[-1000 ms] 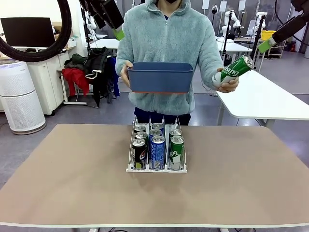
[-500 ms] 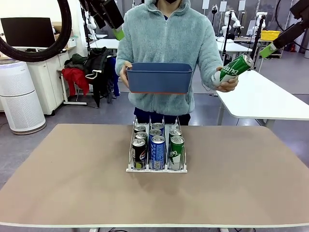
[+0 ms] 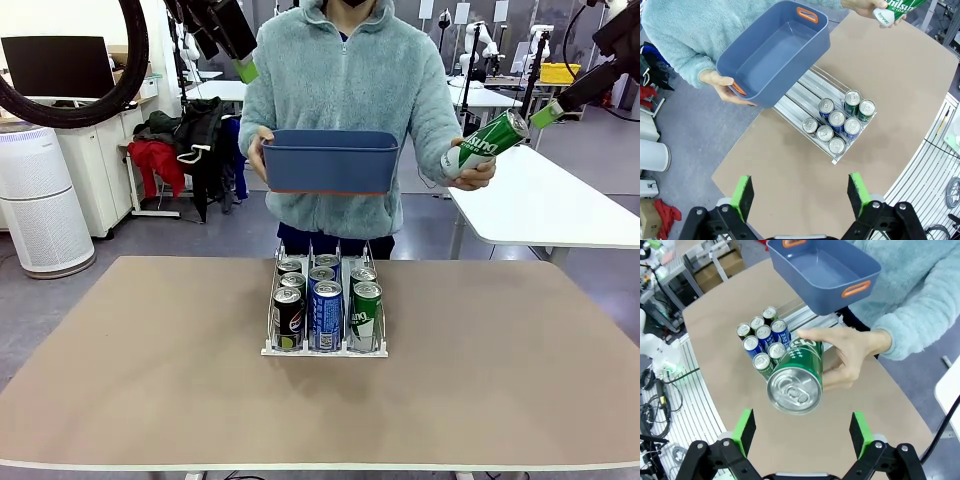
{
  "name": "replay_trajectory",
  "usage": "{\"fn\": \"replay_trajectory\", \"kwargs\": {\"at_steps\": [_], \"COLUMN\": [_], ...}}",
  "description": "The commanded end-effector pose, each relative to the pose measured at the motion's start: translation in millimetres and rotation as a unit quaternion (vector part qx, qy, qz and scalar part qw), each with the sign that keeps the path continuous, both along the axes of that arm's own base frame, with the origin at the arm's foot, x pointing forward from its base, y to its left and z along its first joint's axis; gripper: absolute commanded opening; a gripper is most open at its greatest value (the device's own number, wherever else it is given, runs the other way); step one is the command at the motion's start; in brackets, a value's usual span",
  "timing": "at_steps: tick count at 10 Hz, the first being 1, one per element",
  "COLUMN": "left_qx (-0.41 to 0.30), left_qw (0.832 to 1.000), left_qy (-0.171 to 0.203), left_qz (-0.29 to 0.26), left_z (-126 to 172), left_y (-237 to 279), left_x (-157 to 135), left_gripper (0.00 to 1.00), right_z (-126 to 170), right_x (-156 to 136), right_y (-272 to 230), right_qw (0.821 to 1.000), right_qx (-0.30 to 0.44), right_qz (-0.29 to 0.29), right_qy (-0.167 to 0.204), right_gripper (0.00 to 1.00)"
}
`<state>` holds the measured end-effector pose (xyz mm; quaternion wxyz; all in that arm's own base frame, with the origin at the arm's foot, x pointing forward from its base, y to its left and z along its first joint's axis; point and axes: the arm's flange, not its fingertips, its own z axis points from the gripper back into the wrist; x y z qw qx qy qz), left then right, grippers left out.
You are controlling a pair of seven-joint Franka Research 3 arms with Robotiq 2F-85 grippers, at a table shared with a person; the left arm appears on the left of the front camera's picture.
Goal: Fill the beverage cans into the dispenser.
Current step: Pick up the Sprite handed by the human.
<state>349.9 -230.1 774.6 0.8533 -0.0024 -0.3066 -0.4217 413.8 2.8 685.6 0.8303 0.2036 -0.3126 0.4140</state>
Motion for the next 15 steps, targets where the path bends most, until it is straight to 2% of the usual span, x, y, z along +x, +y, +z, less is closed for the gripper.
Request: {"fn": "replay_trajectory", "kwargs": {"at_steps": [1, 4, 15], "left_qx": [0.005, 0.005, 0.005], "left_qw": [1.000, 1.000, 1.000], "left_qy": [0.004, 0.004, 0.004], "left_qz": [-0.003, -0.003, -0.003], "left_z": [1.0, 1.0, 1.0], "left_y": [1.2, 1.2, 1.2], "left_x": [0.1, 0.1, 0.1], "left_gripper": [1.00, 1.00, 1.00], "right_z": [-1.8, -6.6, -38.6], "right_x": [12.3, 18.3, 42.4], "right_y": [-2.3, 2.7, 22.8], "right_qw": [1.000, 0.999, 0.997], "right_qx": [0.018, 0.024, 0.057], "right_qz": [0.018, 0.031, 0.050], "right_qy": [-0.012, -0.027, -0.009], "right_gripper": [1.00, 1.00, 1.00]}}
